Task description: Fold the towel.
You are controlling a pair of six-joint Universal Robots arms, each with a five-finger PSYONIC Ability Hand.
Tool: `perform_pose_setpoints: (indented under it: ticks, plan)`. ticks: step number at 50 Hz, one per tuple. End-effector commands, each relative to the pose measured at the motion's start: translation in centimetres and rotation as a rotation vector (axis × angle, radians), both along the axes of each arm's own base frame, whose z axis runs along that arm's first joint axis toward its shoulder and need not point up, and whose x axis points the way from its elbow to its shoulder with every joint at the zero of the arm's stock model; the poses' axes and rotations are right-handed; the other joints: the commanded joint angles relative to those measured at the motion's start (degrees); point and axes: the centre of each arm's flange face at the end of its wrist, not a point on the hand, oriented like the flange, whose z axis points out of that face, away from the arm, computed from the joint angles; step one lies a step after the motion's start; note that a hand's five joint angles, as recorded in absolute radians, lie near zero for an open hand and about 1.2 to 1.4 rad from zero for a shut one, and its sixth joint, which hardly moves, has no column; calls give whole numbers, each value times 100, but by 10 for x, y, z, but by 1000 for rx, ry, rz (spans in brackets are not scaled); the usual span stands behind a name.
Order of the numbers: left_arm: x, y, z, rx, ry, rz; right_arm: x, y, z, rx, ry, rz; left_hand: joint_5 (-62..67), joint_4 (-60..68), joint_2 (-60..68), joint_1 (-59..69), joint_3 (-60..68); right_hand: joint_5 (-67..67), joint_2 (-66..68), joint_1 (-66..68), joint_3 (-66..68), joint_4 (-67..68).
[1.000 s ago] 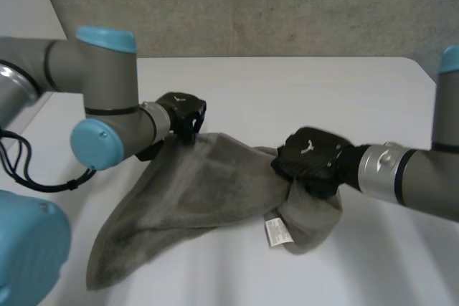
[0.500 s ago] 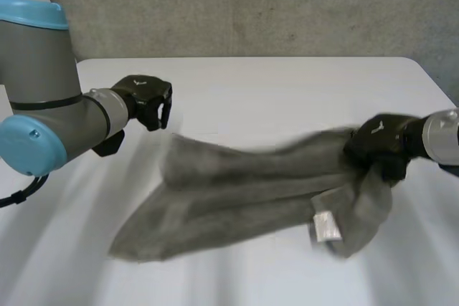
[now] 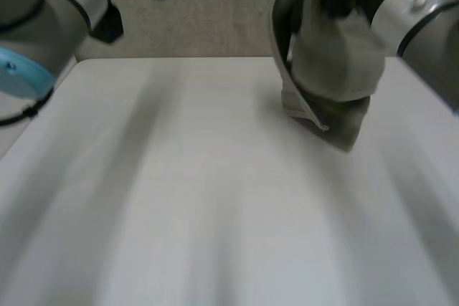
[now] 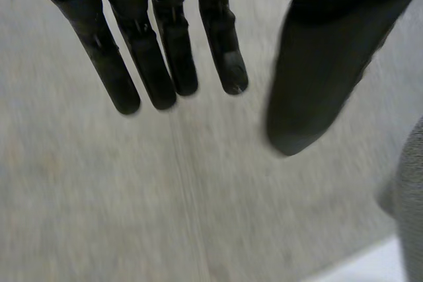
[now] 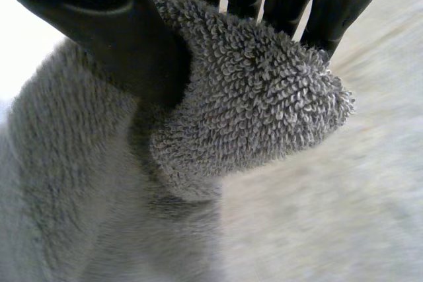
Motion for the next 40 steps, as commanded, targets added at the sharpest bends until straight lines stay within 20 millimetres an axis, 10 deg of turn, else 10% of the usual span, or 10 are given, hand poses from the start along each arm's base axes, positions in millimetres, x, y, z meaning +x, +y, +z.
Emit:
perform_pose_setpoints:
  ticks: [1, 12, 26, 40]
  plan:
    - [1, 6, -90, 200, -202, 3, 8, 40, -50, 112, 187, 89, -2369, -2439, -2340, -2305, -2457, 398, 496, 398, 389, 306]
    - [-5, 23, -146, 284, -250, -28, 1, 85, -19, 19, 181, 114, -2437, -2506, -2407, -2372, -2525, 398, 496, 398, 389, 306]
    - [-22, 61, -149, 460, -43, -128, 24, 126, 19, -133, 97, 180, -2386, -2456, -2357, -2322, -2475, 398, 496, 398, 389, 306]
    - [-49, 89, -183, 505, 10, -279, 38, 138, -19, -31, 157, 224, -2353, -2422, -2323, -2288, -2441, 398, 496, 398, 389, 306]
